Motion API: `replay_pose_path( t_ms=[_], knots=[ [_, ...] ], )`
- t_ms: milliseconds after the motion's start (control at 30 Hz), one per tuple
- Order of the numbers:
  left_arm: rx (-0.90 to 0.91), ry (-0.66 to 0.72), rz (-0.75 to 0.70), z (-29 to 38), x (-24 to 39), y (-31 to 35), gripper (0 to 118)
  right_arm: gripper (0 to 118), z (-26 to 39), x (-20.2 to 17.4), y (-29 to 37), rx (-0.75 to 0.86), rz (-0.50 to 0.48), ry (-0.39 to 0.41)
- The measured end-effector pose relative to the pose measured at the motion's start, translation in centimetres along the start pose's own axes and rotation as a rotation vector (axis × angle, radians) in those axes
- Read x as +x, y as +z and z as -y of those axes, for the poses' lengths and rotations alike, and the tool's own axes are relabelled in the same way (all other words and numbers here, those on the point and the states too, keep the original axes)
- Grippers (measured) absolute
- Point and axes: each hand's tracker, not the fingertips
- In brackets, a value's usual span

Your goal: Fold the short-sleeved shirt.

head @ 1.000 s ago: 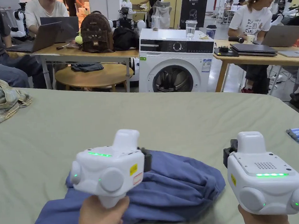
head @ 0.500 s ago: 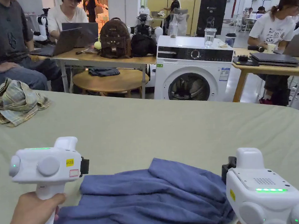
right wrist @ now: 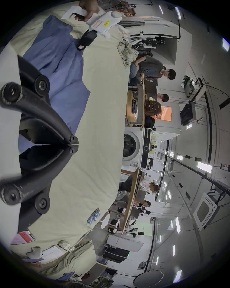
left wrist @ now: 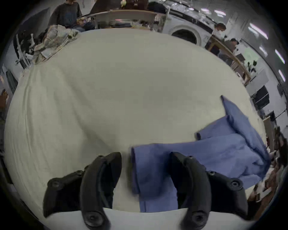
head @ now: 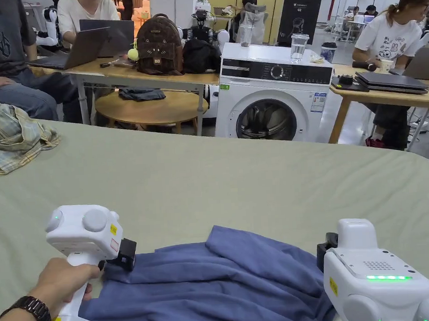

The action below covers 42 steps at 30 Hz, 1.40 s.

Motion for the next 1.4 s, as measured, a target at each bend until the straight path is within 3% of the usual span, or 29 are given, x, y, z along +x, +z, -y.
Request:
replay_pose_path(
  t_ms=[67,100,200,400,467,500,567,600,800,933,967,1000,1033,1300,1400],
  knots=[
    [0.010,-0.045,-0.052,-0.1,1.6,0.2,61,0,0.0,0.5,-0.1,-0.010,0.011,-0.004],
    [0.027,-0.088,-0.054,-0.4,1.4,-0.3,52,0,0.1,0.9,-0.2,-0.014,0.014,-0.008],
    [0.044,-0.146,-0.034,-0.1,2.5,0.2,0,0,-0.1,2.0,-0.7,-0.045,0.021,-0.037],
    [0.207,-0.120,0.004,1.1,1.0,4.0,0,0,-1.5,5.0,-4.9,-0.191,-0.024,-0.094],
    [0.247,-0.094,0.015,1.4,0.4,5.6,0,0,-1.7,5.5,-7.6,-0.294,-0.018,-0.072],
    [0.256,-0.081,0.022,1.7,0.0,6.3,0,15,-1.7,5.7,-8.7,-0.323,-0.038,-0.078],
    [0.269,-0.059,0.028,2.1,-0.7,7.2,0,61,-1.2,6.0,-11.3,-0.417,-0.063,-0.070],
    [0.276,-0.051,0.032,2.4,-1.1,7.4,0,68,-1.0,6.0,-12.5,-0.440,-0.069,-0.070],
    [0.291,-0.027,0.048,4.3,-1.9,8.1,0,67,1.7,4.9,-16.7,-0.668,-0.130,-0.066],
    [0.281,-0.033,0.039,4.8,-2.0,7.7,0,61,2.2,3.8,-16.0,-0.583,-0.103,-0.007],
    [0.283,-0.030,0.038,4.8,-2.0,7.7,0,53,2.1,3.8,-15.8,-0.573,-0.109,-0.003],
    [0.282,-0.025,0.040,4.8,-2.1,7.7,0,22,1.8,3.5,-15.0,-0.560,-0.108,0.009],
    [0.282,-0.019,0.041,4.7,-2.4,7.4,0,0,1.6,3.6,-14.4,-0.546,-0.105,-0.008],
    [0.381,-0.012,0.016,3.7,-3.2,11.5,0,0,-4.3,6.6,-8.6,-0.262,-0.043,-0.065],
    [0.435,0.002,0.007,3.0,-4.1,14.3,0,0,-7.2,8.0,-6.3,-0.193,-0.022,-0.043]
  ],
)
